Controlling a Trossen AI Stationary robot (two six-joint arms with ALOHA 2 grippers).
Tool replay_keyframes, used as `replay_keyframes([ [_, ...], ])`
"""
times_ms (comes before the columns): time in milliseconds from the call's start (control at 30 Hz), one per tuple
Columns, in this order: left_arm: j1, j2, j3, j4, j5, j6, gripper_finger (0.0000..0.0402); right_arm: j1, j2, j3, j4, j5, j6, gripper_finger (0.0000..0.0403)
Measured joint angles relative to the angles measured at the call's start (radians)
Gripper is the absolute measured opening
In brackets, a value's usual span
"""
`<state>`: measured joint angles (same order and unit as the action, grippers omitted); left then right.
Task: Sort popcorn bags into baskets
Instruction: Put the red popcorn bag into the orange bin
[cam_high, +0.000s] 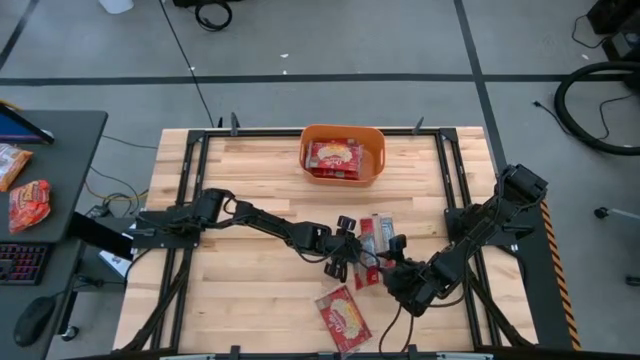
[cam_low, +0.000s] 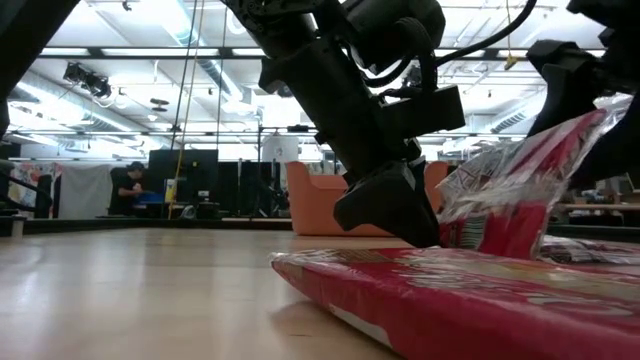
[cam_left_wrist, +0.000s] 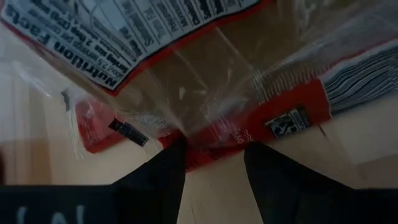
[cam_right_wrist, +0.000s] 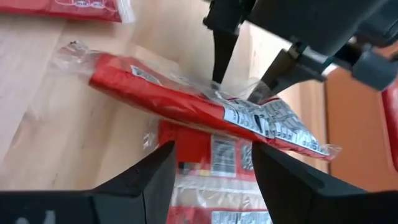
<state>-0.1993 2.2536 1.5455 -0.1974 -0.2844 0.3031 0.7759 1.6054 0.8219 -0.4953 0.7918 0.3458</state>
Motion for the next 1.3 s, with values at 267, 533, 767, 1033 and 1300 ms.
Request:
replay_keyframes([
  [267, -0.003, 0.0, -0.001, 0.001, -0.001, -0.003, 0.0169, -0.012, 0.0, 0.0, 0.15, 0.056, -0.213, 0.0216],
  [533, -0.005, 0.001, -0.001, 0.003, 0.003, -0.003, 0.0169, -0.043, 0.0, 0.0, 0.243, 0.037, -0.387, 0.0216],
  [767, -0.005, 0.002, -0.001, 0.008, 0.035, -0.003, 0.0169, -0.054, 0.0, 0.0, 0.259, -0.003, -0.457, 0.0215],
  [1033, -0.006, -0.012, -0.002, -0.008, 0.108, 0.02, 0.0169, -0.059, 0.0, 0.0, 0.238, -0.083, -0.483, 0.0188],
  [1300, -0.014, -0.073, -0.005, -0.049, 0.133, 0.033, 0.0169, -0.059, 0.0, -0.001, 0.174, -0.127, -0.419, 0.0101],
])
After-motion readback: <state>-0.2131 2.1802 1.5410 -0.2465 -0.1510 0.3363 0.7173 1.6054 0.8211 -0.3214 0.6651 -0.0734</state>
